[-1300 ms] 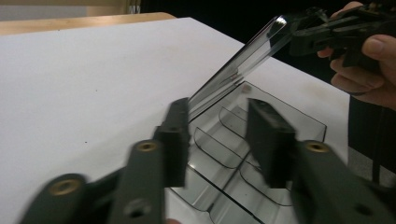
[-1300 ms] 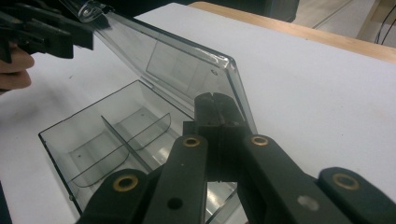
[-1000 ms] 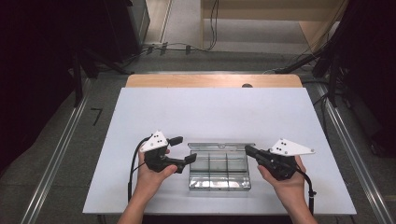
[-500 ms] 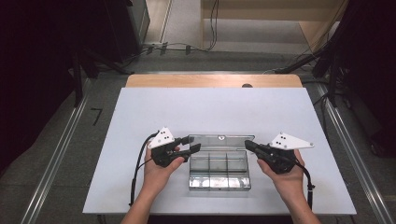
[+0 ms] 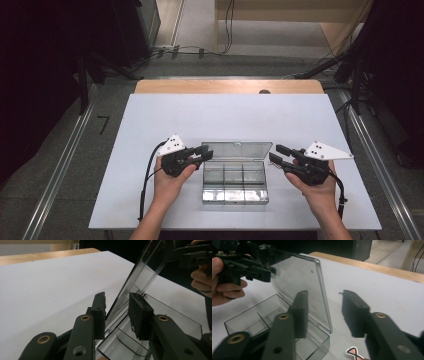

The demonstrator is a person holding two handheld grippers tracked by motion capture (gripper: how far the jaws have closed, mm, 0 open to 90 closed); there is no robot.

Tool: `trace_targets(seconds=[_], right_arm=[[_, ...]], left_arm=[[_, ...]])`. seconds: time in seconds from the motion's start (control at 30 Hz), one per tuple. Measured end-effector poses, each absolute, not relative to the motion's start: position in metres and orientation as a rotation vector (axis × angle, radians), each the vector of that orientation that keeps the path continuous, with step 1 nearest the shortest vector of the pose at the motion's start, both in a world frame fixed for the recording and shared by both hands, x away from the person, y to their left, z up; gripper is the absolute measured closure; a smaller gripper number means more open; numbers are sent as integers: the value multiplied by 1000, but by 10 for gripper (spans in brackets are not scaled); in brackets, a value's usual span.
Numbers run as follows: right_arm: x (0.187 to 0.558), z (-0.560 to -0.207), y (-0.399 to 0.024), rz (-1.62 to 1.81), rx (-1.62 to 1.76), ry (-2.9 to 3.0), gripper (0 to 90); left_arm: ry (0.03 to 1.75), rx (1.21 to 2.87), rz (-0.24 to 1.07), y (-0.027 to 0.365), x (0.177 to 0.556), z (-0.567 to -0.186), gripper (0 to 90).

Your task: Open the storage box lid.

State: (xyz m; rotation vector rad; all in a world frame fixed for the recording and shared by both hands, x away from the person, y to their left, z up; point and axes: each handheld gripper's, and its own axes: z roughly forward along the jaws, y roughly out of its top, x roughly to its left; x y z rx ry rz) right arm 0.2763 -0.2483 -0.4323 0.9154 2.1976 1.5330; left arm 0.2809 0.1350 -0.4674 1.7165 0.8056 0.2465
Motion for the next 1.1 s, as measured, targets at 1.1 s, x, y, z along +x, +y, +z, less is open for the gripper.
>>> trace_targets(seconds=[1.1], right_arm=[[303, -463, -227, 1569, 1018, 2204, 769]], left_arm=[[880, 1651, 221, 139, 289, -476, 737]])
